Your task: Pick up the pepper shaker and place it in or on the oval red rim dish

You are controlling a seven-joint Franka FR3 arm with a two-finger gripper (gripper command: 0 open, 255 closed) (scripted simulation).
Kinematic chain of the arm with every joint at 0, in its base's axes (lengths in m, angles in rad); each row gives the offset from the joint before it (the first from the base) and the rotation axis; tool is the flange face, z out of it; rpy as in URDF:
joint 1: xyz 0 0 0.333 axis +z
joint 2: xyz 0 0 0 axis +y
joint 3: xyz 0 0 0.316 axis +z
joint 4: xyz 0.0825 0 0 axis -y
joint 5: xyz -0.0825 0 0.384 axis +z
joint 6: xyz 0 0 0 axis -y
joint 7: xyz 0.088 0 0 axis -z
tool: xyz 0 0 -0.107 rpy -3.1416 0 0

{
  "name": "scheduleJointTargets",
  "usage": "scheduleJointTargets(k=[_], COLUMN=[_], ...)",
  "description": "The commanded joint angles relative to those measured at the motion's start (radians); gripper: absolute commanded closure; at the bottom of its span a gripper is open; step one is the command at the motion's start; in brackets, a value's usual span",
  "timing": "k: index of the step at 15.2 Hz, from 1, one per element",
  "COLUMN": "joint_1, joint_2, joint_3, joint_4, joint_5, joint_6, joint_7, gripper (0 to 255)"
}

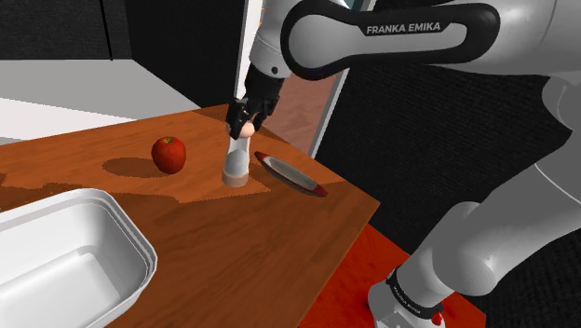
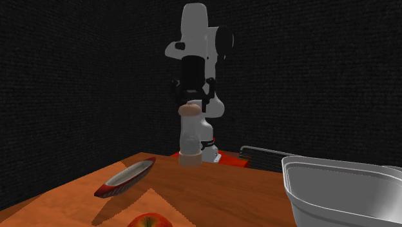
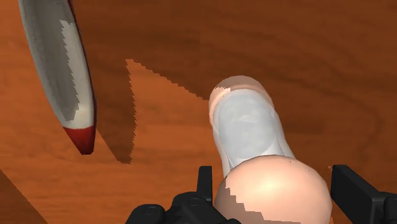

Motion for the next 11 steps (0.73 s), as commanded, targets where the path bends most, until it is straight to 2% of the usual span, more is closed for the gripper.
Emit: scheduleJointTargets(k=[1, 11], joint_1=[-0.015, -0.096], joint_2=[-0.031, -0.13], joint_3=[-0.03, -0.2], joint_4=[-0.015, -0.045], joint_5=[0.015, 0.042], joint_6=[-0.016, -0.098], joint_7=[-0.054, -0.31], gripper=[255, 255])
